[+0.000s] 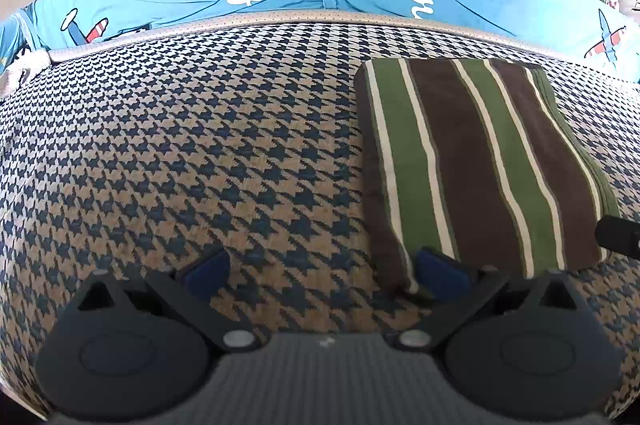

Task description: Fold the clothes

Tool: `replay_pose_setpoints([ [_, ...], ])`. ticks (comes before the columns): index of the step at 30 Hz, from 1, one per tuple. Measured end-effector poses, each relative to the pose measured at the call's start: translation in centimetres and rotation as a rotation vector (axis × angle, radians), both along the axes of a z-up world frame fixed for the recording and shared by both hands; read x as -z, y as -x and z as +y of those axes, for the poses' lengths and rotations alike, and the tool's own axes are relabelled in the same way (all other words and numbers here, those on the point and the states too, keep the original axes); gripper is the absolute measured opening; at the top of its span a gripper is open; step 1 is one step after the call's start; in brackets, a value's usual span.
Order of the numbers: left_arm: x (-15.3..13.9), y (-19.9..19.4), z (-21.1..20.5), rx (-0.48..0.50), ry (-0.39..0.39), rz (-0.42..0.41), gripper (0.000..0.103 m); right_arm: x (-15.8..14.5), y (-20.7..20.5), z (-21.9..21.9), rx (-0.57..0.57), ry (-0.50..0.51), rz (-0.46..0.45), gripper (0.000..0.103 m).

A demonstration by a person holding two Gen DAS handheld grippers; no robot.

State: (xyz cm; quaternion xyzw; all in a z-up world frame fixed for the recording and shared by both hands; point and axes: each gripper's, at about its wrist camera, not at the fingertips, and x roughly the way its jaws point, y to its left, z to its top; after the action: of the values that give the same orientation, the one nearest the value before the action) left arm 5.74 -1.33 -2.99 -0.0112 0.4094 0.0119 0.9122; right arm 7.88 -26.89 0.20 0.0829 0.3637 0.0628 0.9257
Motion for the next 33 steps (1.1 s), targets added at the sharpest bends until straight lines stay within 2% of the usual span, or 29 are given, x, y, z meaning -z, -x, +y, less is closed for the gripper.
replay_pose_setpoints([
  [13, -0.8, 2.3, -1.9, 0.024, -0.011, -0.024, 0.103, 0.3, 0.2, -0.3, 0.035, 0.011, 0.003, 0.078],
  [22, -1.3, 5.8, -5.6, 0.038, -0.013, -0.026, 0.103, 0.3, 0.4, 0.0, 0.025, 0.032, -0.025, 0.078],
  [28, -1.6, 5.9, -6.4, 0.045, -0.004, -0.028, 0.103, 0.3, 0.5, 0.3, 0.014, 0.06, -0.04, 0.078],
  [33, -1.8, 7.0, -7.4, 0.042, 0.002, -0.03, 0.103, 0.4, 0.4, 0.0, 0.006, 0.034, -0.038, 0.078],
])
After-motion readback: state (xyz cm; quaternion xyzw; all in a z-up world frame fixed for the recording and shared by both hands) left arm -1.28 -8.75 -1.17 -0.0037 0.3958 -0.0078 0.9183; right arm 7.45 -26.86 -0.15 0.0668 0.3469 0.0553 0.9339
